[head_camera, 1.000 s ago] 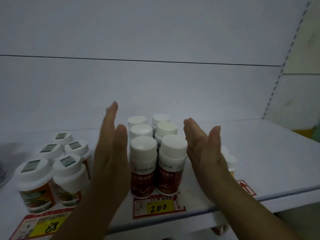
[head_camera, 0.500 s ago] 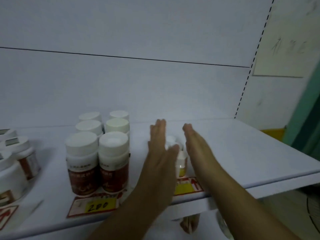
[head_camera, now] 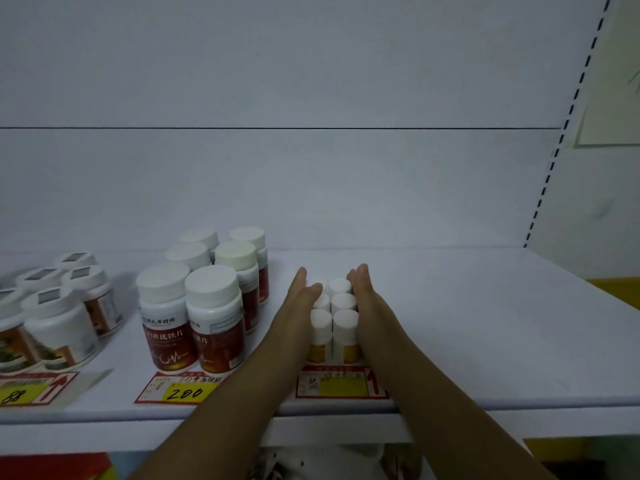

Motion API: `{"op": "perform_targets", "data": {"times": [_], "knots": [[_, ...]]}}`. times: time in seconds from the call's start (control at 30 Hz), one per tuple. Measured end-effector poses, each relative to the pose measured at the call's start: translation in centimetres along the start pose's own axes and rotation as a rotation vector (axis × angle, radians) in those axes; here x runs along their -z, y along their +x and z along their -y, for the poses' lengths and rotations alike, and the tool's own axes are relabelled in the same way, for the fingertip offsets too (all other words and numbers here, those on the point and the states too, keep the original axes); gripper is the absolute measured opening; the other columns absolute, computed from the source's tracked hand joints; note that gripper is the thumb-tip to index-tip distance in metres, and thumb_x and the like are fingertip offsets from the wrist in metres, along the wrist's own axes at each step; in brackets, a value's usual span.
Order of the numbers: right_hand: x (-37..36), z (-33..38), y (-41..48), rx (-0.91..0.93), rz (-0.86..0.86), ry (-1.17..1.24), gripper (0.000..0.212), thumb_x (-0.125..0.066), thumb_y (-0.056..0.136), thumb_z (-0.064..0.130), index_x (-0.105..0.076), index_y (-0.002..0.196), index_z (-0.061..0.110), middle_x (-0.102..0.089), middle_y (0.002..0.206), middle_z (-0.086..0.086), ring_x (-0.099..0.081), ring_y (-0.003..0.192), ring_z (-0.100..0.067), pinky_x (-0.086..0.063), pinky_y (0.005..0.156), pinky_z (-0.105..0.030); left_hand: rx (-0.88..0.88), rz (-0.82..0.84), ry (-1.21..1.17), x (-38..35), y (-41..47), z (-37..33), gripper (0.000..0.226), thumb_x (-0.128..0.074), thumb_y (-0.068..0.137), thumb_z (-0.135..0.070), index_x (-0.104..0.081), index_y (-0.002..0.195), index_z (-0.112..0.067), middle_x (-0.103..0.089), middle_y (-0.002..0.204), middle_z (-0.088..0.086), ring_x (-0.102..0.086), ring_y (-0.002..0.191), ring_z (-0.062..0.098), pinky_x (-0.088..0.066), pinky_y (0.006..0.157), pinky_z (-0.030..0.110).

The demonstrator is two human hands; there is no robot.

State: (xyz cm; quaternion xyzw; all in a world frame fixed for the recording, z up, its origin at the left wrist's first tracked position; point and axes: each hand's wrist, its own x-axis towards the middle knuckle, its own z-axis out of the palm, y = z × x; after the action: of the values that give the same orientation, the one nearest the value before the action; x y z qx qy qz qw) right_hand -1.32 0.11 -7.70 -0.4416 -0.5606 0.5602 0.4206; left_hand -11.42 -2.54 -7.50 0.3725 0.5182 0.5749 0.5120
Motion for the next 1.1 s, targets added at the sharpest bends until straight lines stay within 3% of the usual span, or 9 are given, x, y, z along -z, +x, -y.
{"op": "perform_targets", "data": {"times": [0.13,0.2,0.4,0.53,0.67,0.77,0.9,1.0,1.1], "knots": [[-0.1,-0.1,-0.1,0.013,-0.014,-0.045,0.061,-0.015,0.095,0.053,-0.028,0.147,0.024,-0.042,0.146,0.002,-0.047,0.124,-0.015,-0.033,0.105,-0.026,0.037,0.021,0.069,0.4,0.0,0.1,0.053,-0.042,0.094,-0.044,-0.033,0.145,-0.031,-0.043,0.148,0.001,-0.049,0.127,0.025,-0.040,0.105,0.043],[-0.1,-0.2,-0.2,0.020,-0.020,-0.065,0.062,-0.015,0.094,0.056,-0.025,0.148,0.026,-0.034,0.153,0.001,-0.037,0.137,-0.019,-0.027,0.115,-0.035,0.053,0.031,0.070,0.6,0.1,0.2,0.055,-0.044,0.091,-0.050,-0.036,0.143,-0.033,-0.046,0.146,0.001,-0.052,0.125,0.027,-0.039,0.106,0.048],[0.0,-0.4,0.5,0.011,-0.022,-0.071,0.070,-0.015,0.090,0.063,-0.028,0.148,0.026,-0.037,0.152,-0.001,-0.038,0.136,-0.022,-0.027,0.116,-0.042,0.095,0.061,-0.005,0.9,0.2,0.3,0.060,-0.052,0.082,-0.059,-0.046,0.136,-0.033,-0.057,0.136,0.002,-0.062,0.113,0.028,-0.044,0.101,0.049],[-0.3,-0.8,0.9,0.022,-0.041,-0.138,0.098,-0.012,0.067,0.079,-0.033,0.146,0.025,-0.039,0.151,-0.002,-0.038,0.137,-0.023,-0.028,0.115,-0.046,0.052,0.059,0.041,0.7,-0.2,0.3,0.060,-0.048,0.085,-0.058,-0.040,0.140,-0.035,-0.053,0.141,0.001,-0.059,0.117,0.027,-0.043,0.102,0.049],[0.0,-1.1,1.1,0.016,-0.047,-0.145,0.078,-0.013,0.084,0.068,-0.033,0.145,0.024,-0.039,0.151,-0.003,-0.039,0.136,-0.024,-0.027,0.115,-0.046,-0.028,0.042,0.130,0.7,-0.8,0.3,0.073,-0.049,0.073,-0.070,-0.039,0.139,-0.041,-0.048,0.145,-0.004,-0.053,0.124,0.025,-0.041,0.105,0.049],[-0.1,-0.9,0.7,0.031,-0.065,-0.157,0.093,-0.011,0.071,0.076,-0.033,0.146,0.024,-0.039,0.151,-0.002,-0.039,0.136,-0.024,-0.027,0.115,-0.047,-0.076,0.039,0.173,0.7,-1.3,0.3,0.082,-0.048,0.064,-0.076,-0.039,0.138,-0.043,-0.047,0.145,-0.006,-0.052,0.126,0.022,-0.038,0.107,0.048],[-0.2,-0.8,0.6,0.037,-0.109,-0.118,0.094,-0.014,0.070,0.075,-0.034,0.145,0.023,-0.040,0.150,-0.001,-0.040,0.136,-0.023,-0.027,0.116,-0.046,-0.180,0.017,0.295,-0.1,-2.5,-0.5,0.052,-0.034,0.095,-0.051,-0.027,0.145,-0.037,-0.030,0.154,-0.006,-0.037,0.138,0.020,-0.027,0.115,0.041],[-0.3,-0.7,0.3,0.040,-0.119,-0.116,0.098,-0.016,0.064,0.075,-0.032,0.146,0.024,-0.038,0.151,0.000,-0.040,0.136,-0.023,-0.027,0.116,-0.047,-0.303,-0.044,0.416,-0.3,-2.3,-0.6,0.051,-0.028,0.101,-0.037,-0.014,0.149,-0.031,-0.016,0.158,-0.008,-0.019,0.144,0.013,-0.018,0.112,0.029],[-0.5,-0.4,-0.3,0.062,-0.129,-0.104,0.080,-0.015,0.080,0.067,-0.027,0.147,0.025,-0.034,0.153,0.000,-0.038,0.137,-0.024,-0.026,0.116,-0.047,-0.436,-0.071,0.562,-0.3,-2.7,-0.5,0.055,-0.030,0.101,-0.032,-0.006,0.150,-0.029,-0.001,0.159,-0.014,-0.004,0.144,0.003,-0.007,0.111,0.019]]}}
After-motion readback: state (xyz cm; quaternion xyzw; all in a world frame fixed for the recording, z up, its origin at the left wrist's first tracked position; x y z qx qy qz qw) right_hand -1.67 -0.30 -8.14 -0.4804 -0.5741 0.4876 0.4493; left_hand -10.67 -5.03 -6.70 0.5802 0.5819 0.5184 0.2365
